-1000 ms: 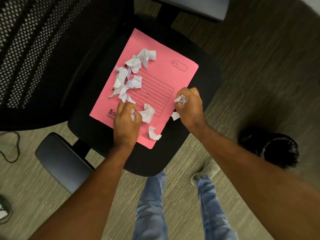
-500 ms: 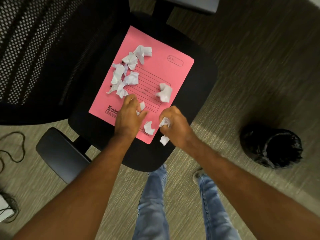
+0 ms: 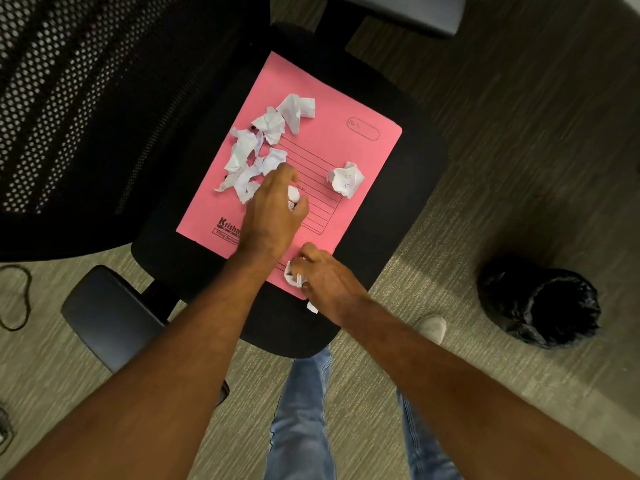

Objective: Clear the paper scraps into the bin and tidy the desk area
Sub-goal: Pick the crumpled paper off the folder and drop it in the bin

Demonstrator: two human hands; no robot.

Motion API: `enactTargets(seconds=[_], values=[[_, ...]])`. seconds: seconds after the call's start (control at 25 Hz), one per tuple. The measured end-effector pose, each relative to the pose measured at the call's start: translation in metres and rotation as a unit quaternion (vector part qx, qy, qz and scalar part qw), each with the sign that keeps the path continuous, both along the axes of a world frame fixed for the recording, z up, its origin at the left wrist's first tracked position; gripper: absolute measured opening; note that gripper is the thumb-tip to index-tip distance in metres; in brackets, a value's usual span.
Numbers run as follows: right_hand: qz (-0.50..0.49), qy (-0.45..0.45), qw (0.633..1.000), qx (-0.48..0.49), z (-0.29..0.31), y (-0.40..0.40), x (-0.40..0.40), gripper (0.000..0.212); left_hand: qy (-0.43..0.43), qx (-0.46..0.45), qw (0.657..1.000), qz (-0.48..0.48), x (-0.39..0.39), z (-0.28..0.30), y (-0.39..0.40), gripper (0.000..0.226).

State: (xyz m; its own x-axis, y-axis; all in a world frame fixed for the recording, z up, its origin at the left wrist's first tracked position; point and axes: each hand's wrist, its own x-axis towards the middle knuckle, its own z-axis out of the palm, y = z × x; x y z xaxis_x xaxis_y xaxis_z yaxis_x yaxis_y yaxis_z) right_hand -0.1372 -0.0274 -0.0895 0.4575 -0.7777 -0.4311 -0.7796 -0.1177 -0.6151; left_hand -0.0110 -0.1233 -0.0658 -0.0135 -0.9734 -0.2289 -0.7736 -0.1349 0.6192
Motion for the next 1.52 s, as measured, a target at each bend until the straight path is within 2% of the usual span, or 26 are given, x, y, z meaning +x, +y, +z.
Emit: enactTargets(seconds=[0.2,0.36,0.44,0.6,0.76,0.88,1.0,1.24,1.52], values=[[-0.111,-0.017,0.993,0.046,0.004,-0.005,0.0,0.03,0.054,0.024,0.997,-0.059,-0.025,0.009,-0.018,0.052],[-0.207,-0.006,0.977,0.057,0.012,-0.001,-0.027,0.018,0.012,0.082,0.99,-0.112,-0.051,0.003,-0.04,0.062],[-0.24,-0.007,0.969,0.059,0.014,-0.001,-0.042,0.015,-0.003,0.105,0.989,-0.104,-0.058,-0.002,-0.046,0.054],[-0.277,0.015,0.959,0.053,0.012,-0.007,-0.062,0.013,-0.013,0.079,0.993,-0.083,-0.062,-0.01,-0.046,0.034],[-0.324,0.016,0.945,0.041,0.012,-0.011,-0.075,0.016,0.014,0.062,0.997,-0.043,-0.059,-0.009,-0.034,0.029],[-0.376,-0.002,0.926,0.026,0.015,-0.006,-0.091,0.019,0.027,0.058,0.998,-0.023,-0.061,0.0,-0.015,0.015],[-0.431,-0.024,0.902,0.021,0.023,0.008,-0.122,0.021,0.036,0.067,0.997,-0.019,-0.079,0.009,0.011,0.02],[-0.53,-0.051,0.846,0.021,0.024,0.052,-0.214,0.026,0.026,0.087,0.994,-0.059,-0.164,0.016,0.056,0.029],[-0.615,-0.021,0.788,0.01,0.01,0.128,-0.358,0.028,0.003,0.125,0.98,-0.155,-0.325,-0.005,0.118,0.012]])
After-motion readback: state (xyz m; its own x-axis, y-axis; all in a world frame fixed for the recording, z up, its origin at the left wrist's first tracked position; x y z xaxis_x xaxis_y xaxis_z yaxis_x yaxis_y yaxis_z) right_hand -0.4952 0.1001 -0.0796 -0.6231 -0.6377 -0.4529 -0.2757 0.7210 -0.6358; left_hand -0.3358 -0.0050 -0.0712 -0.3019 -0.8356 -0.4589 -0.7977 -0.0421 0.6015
